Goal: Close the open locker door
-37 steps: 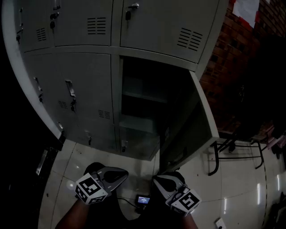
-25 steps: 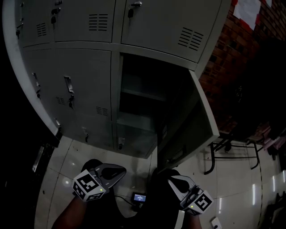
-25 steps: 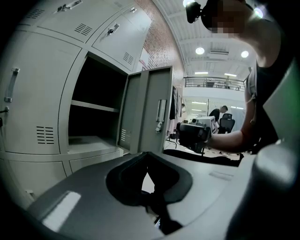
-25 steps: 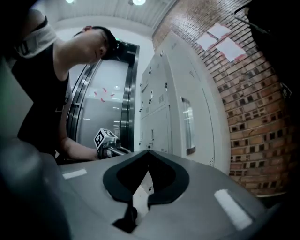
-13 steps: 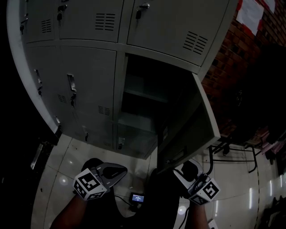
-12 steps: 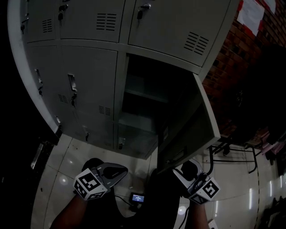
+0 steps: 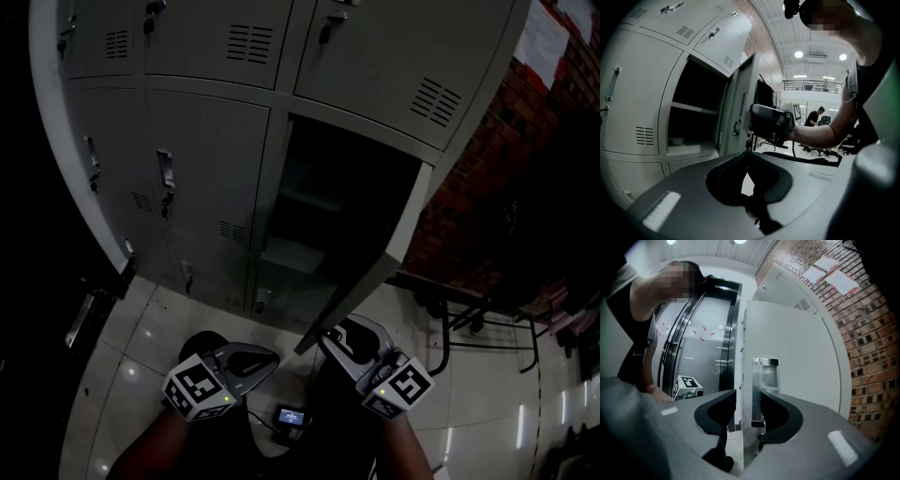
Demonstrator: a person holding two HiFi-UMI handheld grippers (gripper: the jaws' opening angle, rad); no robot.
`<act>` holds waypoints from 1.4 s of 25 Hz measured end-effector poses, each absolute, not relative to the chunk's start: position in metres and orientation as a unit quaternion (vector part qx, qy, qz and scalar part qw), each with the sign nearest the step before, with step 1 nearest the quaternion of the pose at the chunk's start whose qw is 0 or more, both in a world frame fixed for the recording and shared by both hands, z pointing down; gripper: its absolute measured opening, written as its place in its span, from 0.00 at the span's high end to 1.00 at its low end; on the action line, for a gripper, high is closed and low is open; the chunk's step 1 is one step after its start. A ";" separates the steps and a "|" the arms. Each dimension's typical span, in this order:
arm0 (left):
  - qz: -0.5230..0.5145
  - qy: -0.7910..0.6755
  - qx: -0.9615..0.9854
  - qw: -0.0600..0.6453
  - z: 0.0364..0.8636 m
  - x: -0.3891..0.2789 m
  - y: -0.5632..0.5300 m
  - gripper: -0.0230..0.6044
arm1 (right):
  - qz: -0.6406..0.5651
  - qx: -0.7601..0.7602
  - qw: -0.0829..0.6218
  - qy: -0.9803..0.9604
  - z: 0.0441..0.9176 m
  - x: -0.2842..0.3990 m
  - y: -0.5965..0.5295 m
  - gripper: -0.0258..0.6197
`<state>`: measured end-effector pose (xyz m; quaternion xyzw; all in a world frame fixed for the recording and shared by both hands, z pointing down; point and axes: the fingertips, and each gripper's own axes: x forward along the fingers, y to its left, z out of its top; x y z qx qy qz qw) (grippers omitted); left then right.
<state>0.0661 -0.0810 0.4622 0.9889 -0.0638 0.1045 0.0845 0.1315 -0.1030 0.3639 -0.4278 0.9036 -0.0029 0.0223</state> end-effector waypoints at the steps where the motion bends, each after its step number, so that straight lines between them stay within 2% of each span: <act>1: 0.104 -0.064 0.989 0.084 0.462 0.066 -0.081 0.94 | -0.001 -0.422 0.019 0.906 0.364 0.122 -0.112 0.69; 5: 0.104 -0.063 0.989 0.082 0.464 0.068 -0.081 0.94 | -0.010 -0.427 -0.003 0.904 0.370 0.098 -0.153 0.65; 9: 0.096 -0.062 0.990 0.081 0.461 0.066 -0.079 0.94 | -0.039 -0.461 0.008 0.887 0.369 0.086 -0.201 0.72; 19: 0.077 -0.058 0.991 0.089 0.456 0.064 -0.081 0.94 | -0.042 -0.547 -0.029 0.835 0.367 0.082 -0.310 0.72; 29: 0.068 -0.058 0.992 0.093 0.453 0.058 -0.083 0.94 | -0.025 -0.571 -0.057 0.818 0.369 0.088 -0.353 0.71; 35: 0.072 -0.062 0.992 0.088 0.453 0.056 -0.084 0.94 | -0.025 -0.569 -0.052 0.820 0.368 0.087 -0.362 0.63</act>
